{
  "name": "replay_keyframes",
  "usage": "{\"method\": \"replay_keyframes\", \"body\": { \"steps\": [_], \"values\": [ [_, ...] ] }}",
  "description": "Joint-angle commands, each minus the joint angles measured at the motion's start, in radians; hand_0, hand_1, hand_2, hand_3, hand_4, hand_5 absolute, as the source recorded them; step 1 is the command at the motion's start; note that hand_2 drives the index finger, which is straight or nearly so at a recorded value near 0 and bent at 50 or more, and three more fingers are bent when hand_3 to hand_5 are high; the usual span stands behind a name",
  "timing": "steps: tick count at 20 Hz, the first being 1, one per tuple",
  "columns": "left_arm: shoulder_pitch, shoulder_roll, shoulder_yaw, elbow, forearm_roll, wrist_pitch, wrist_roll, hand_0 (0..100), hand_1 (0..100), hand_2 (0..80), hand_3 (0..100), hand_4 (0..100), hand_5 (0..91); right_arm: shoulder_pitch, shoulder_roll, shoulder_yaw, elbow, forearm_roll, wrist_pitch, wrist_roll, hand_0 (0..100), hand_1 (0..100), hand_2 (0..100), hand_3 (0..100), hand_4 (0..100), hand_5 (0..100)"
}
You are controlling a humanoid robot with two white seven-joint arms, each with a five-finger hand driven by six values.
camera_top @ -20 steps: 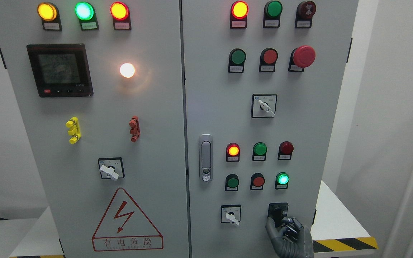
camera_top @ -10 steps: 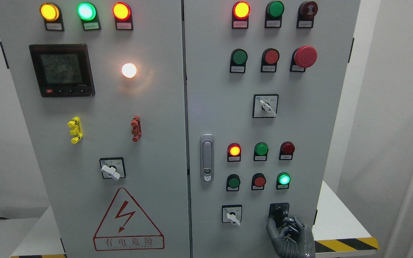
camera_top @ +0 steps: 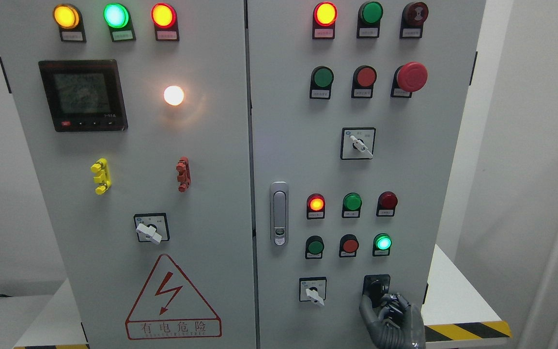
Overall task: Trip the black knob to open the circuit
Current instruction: 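Hold the right hand on the turned black knob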
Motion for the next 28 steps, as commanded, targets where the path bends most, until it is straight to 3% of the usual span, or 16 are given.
{"method": "replay_keyframes", "body": {
  "steps": [1,22,28],
  "values": [
    [0.0,0.001,0.0,0.001,-0.031,0.0,-0.001,12,39,0.0,0,0,0.0,0.001,0.0,-0.006,0.005,0.009,-0.079,0.022,46,85,59,94,86,93],
    [0.0,-0.001,0.0,0.0,-0.031,0.0,-0.001,12,39,0.0,0,0,0.0,0.001,0.0,-0.017,0.013,0.041,-0.078,-0.005,44,82,56,91,84,91],
    [0.0,0.001,0.0,0.0,-0.031,0.0,-0.001,12,39,0.0,0,0,0.0,0.001,0.0,-0.017,0.014,0.043,-0.078,-0.005,35,80,55,90,84,91]
  ]
}}
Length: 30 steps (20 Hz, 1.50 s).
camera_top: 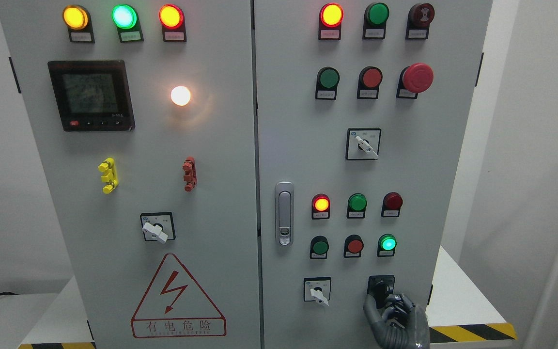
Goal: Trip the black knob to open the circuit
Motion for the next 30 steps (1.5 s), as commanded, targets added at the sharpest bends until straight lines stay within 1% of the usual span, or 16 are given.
{"method": "replay_keyframes", "body": {
  "steps": [1,5,9,25,30],
  "values": [
    [0.0,-0.001,0.0,0.001,-0.031,0.0,-0.001,12,39,0.0,0,0,0.0,0.0,0.0,-0.003,0.005,0.003,-0.078,-0.001,34,80,55,90,84,91],
    [0.0,0.001,0.0,0.0,-0.031,0.0,-0.001,12,39,0.0,0,0,0.0,0.0,0.0,-0.003,0.007,0.003,-0.078,-0.003,32,80,55,90,84,91],
    [0.0,0.001,0.0,0.0,-0.031,0.0,-0.001,12,39,0.0,0,0,0.0,0.0,0.0,-0.009,0.008,0.003,-0.078,-0.014,31,79,55,89,84,91],
    [0.0,-0.001,0.0,0.0,-0.031,0.0,-0.001,12,39,0.0,0,0,0.0,-0.001,0.0,-0.009,0.014,0.003,-0.078,-0.017,30,79,54,88,83,91],
    [0.0,0.001,0.0,0.0,-0.031,0.0,-0.001,12,39,0.0,0,0,0.0,-0.001,0.0,-0.018,0.014,0.003,-0.078,-0.026,30,79,53,87,82,91]
  ]
}}
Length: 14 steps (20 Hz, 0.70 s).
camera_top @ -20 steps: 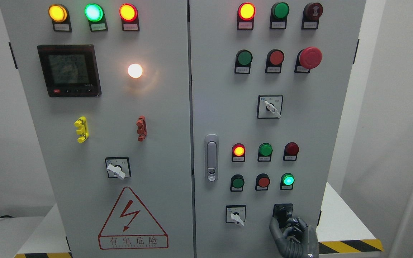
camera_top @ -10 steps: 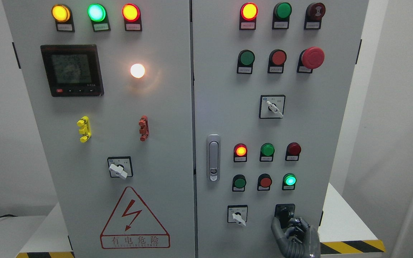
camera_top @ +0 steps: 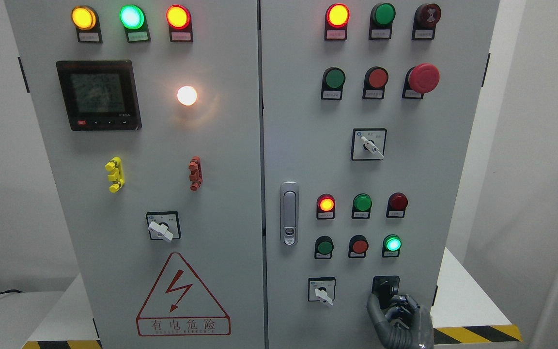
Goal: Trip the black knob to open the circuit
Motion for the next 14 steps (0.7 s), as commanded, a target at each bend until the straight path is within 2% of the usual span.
{"method": "replay_keyframes", "body": {
  "steps": [1,14],
  "values": [
    [0.0,0.001,0.0,0.001,-0.031,0.0,-0.001,12,39,0.0,0,0,0.0,-0.002,0.0,-0.008,0.003,0.0,-0.057,-0.006,30,79,53,87,82,91],
    [0.0,0.001,0.0,0.0,-0.031,0.0,-0.001,12,39,0.0,0,0,0.0,-0.002,0.0,-0.01,0.009,0.014,-0.057,-0.011,29,78,51,86,81,90]
  ]
}}
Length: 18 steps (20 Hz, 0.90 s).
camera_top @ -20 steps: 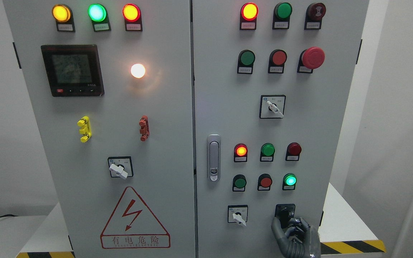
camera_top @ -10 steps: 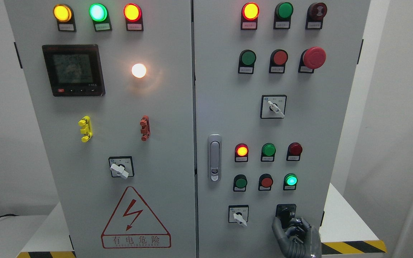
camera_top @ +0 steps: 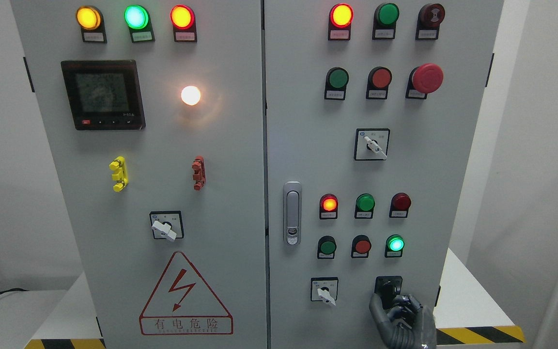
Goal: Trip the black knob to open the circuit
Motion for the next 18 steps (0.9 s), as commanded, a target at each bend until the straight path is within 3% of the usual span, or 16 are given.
{"method": "replay_keyframes", "body": {
  "steps": [1,18],
  "values": [
    [0.0,-0.001,0.0,0.0,-0.031,0.0,-0.001,12,39,0.0,0,0,0.0,0.0,0.0,-0.01,0.005,0.023,-0.054,-0.001,29,78,51,86,81,90],
    [0.0,-0.001,0.0,0.0,-0.031,0.0,-0.001,12,39,0.0,0,0,0.0,0.0,-0.002,-0.015,0.011,0.043,-0.055,0.001,28,79,51,85,81,90]
  ]
}}
